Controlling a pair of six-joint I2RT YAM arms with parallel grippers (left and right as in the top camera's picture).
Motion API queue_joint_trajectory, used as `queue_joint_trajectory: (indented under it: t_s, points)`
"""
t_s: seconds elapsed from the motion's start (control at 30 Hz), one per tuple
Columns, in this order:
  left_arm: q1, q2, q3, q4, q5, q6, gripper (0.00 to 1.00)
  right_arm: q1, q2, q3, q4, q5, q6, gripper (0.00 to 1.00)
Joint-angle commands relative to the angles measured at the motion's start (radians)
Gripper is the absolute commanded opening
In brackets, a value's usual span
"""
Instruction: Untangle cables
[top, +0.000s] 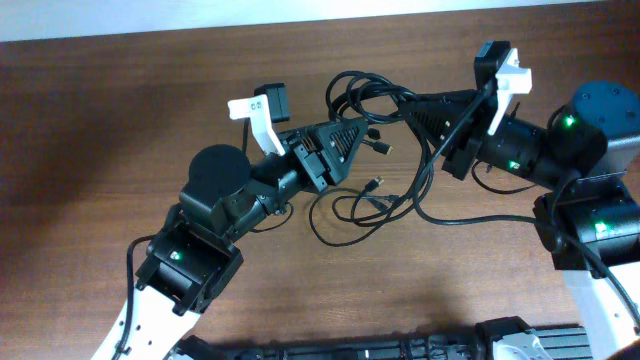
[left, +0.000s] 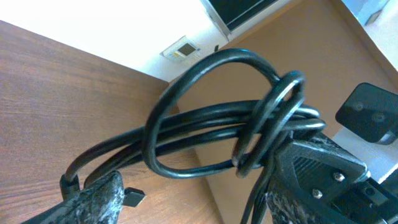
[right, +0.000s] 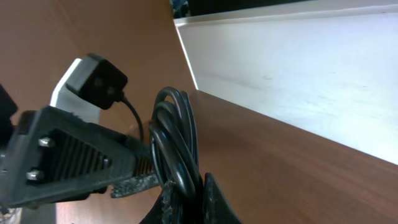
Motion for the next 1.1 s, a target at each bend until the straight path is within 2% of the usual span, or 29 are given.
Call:
queue_joint_trajectory:
  t_s: [0.0,0.53,0.97,1.0,1.03,1.07]
  points:
    - [0.000,0.004,0.019,0.006,0.014,-0.012,0.69,0.005,-0.007,0.011,0.011,-0.037,0.025,0.04]
    - [-0.046,0.006,0.019,0.051,0.025,-0.011,0.73,0.005,0.016,0.011,0.008,-0.041,0.025,0.04]
    - [-0.045,0.020,0.019,0.081,0.001,-0.011,0.72,0.005,0.016,0.011,0.007,-0.163,0.025,0.04]
    - [-0.045,0.020,0.019,0.083,-0.002,-0.011,0.70,0.005,0.016,0.011,0.006,-0.166,0.025,0.04]
    - [-0.045,0.020,0.019,0.091,-0.002,-0.011,0.62,0.005,0.016,0.011,0.004,-0.165,0.024,0.04]
    - [-0.045,0.020,0.019,0.097,-0.001,-0.011,0.50,0.005,0.016,0.011,0.004,-0.165,0.024,0.04]
